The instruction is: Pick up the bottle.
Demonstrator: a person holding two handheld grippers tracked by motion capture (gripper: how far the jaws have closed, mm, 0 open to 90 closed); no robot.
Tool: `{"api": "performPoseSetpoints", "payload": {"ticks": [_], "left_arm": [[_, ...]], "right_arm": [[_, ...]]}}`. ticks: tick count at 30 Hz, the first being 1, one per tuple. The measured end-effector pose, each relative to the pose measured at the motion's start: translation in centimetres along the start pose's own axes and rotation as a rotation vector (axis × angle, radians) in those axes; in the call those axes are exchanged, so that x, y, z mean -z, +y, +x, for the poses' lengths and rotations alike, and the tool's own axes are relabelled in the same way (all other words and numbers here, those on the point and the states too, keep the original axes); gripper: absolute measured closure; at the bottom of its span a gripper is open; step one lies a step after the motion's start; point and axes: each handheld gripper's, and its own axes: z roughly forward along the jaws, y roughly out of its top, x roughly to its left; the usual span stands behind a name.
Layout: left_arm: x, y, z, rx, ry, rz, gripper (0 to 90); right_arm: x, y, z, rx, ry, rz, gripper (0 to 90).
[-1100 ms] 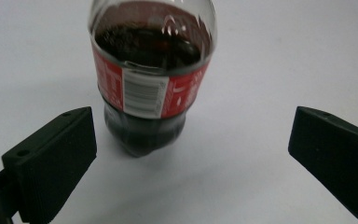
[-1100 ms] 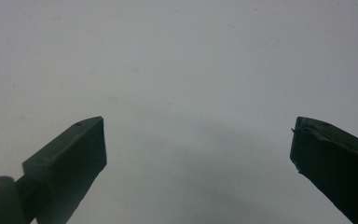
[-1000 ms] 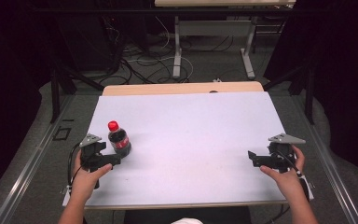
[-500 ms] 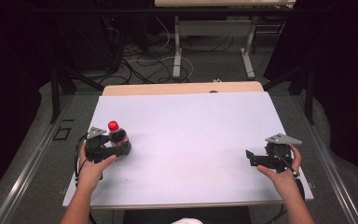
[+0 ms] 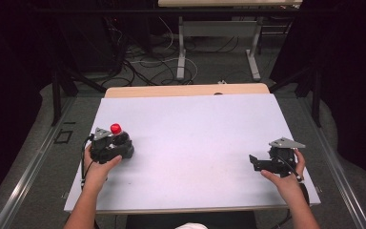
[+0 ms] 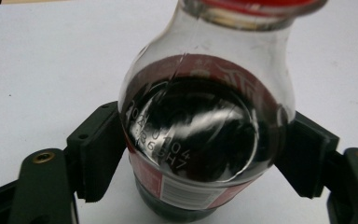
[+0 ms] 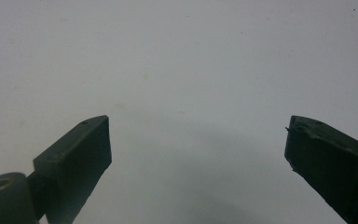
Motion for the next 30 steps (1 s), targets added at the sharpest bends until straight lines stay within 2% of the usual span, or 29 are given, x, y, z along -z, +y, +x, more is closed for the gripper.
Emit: {"api": "performPoseSetpoints", "payload": {"ticks": [2,14,26,30], "left_arm": [[-0.04,-0.07,-0.08,0.001,0.002,-0.005,26.0],[0.02,-0.12,-0.55,-0.061,0.043,-0.028,29.2],[-0.02,-0.15,-0.73,-0.050,0.050,-0.037,29.8],[0.05,-0.07,-0.76,-0.045,0.048,-0.026,29.8]], "right_arm": [[-0.06,-0.04,0.00,0.002,-0.005,0.006,6.7],[-0.44,-0.21,0.25,-0.004,0.008,0.011,6.9],[-0.59,-0.31,0.18,-0.003,0.007,0.011,7.1],[-0.50,-0.29,0.17,0.000,0.005,0.010,7.7]]}}
